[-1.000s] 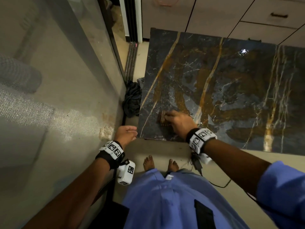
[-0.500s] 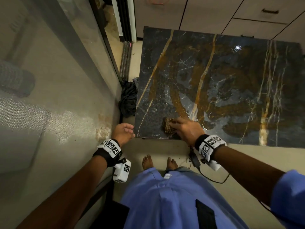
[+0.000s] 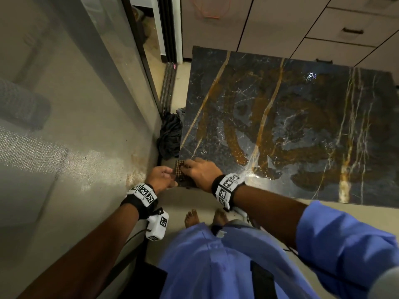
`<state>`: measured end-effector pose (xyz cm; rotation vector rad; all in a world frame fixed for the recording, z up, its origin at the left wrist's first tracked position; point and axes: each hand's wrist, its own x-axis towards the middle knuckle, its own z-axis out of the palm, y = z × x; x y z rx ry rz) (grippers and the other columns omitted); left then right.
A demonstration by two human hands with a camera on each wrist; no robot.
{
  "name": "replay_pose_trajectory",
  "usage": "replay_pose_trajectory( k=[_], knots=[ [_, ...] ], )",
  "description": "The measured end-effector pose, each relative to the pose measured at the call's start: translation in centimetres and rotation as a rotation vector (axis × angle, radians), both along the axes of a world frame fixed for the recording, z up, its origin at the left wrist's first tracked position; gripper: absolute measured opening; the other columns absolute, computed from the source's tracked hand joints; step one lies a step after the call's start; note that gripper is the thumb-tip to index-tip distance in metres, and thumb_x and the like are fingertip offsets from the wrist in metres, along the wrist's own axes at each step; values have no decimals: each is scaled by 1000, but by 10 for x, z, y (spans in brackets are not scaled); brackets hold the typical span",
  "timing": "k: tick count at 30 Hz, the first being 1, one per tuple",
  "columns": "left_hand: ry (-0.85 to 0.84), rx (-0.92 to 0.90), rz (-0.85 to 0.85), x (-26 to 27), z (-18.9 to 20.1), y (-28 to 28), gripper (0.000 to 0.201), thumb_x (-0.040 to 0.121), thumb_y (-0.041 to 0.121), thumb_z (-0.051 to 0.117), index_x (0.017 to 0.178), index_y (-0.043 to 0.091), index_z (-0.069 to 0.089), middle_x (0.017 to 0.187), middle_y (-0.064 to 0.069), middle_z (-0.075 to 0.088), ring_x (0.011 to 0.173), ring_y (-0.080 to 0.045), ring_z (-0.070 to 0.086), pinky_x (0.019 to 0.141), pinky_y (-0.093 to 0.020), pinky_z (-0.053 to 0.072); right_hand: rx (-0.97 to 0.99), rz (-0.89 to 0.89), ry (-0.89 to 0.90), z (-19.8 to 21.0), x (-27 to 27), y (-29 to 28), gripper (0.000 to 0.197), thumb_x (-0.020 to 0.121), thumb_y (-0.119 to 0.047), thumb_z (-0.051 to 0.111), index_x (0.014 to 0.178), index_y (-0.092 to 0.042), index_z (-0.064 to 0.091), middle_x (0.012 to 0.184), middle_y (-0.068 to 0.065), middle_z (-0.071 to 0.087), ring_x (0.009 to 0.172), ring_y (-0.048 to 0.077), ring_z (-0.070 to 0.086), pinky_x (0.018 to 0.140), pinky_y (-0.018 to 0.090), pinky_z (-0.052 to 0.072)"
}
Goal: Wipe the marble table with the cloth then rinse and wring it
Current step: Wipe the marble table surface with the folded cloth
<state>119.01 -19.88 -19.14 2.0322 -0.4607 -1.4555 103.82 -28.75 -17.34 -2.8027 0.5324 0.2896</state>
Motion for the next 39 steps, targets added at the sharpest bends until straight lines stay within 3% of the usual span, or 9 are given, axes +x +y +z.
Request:
replay_pose_trajectory(
  k=[3,6,8,12,17,19,25,32,39],
  knots=[
    [-3,14,7,1,0,0,35,70,-21,68,83,9,58,70,-10,57,72,-23,57,76,-43,54,-24,-23,0,6,26,-38,29,94,-20,48,119,-12,60,119,10,55,97,33,57,70,45,54],
    [-12,-2,17,0,4,-4,32,76,-23,60,82,8,56,67,-10,51,65,-21,52,55,-28,53,17,-204,-34,3,40,-75,32,93,-15,52,124,-13,58,118,13,56,100,37,59,78,46,54],
    [-115,-24,-32,-4,6,-7,34,75,-19,64,92,9,56,72,-7,52,66,-17,52,52,-21,48,43,-315,-62,0,39,-86,39,92,-12,52,130,-11,55,129,16,54,111,38,55,91,46,50],
    [-350,-81,-153,-12,6,-16,49,70,1,78,112,14,59,99,-6,58,91,-20,59,80,-30,52,44,-217,-86,-12,21,-51,55,88,-1,51,142,-1,41,147,22,40,133,39,41,110,44,35],
    [-650,-138,-350,-27,8,-34,44,75,15,75,117,10,63,117,-10,53,105,-26,55,92,-30,44,107,22,15,-21,16,-65,57,98,-12,37,151,-2,19,158,20,16,146,34,18,120,41,14],
    [-704,-137,-410,-33,9,-40,46,77,19,71,122,13,61,122,-7,50,110,-27,51,98,-35,43,75,44,70,-19,26,-99,57,101,-14,29,154,-7,8,161,15,6,149,28,8,120,38,7],
    [-760,-112,-565,-44,9,-62,59,79,22,71,134,18,50,138,0,39,126,-25,37,106,-40,38,66,-130,121,-18,47,-169,61,98,-14,31,154,-8,8,162,12,5,149,27,9,121,40,12],
    [-825,-68,-706,-45,9,-76,64,72,21,77,131,19,51,136,-2,38,121,-26,38,101,-34,39,78,183,62,-30,9,-128,61,95,-26,11,152,-6,17,160,15,15,146,31,19,119,41,11],
    [-801,55,-780,-42,16,-91,70,71,20,78,133,27,46,132,2,36,115,-24,40,90,-42,50,-24,95,130,-15,50,-201,63,100,-7,33,155,-10,2,162,11,1,149,27,7,120,39,9]
  ],
)
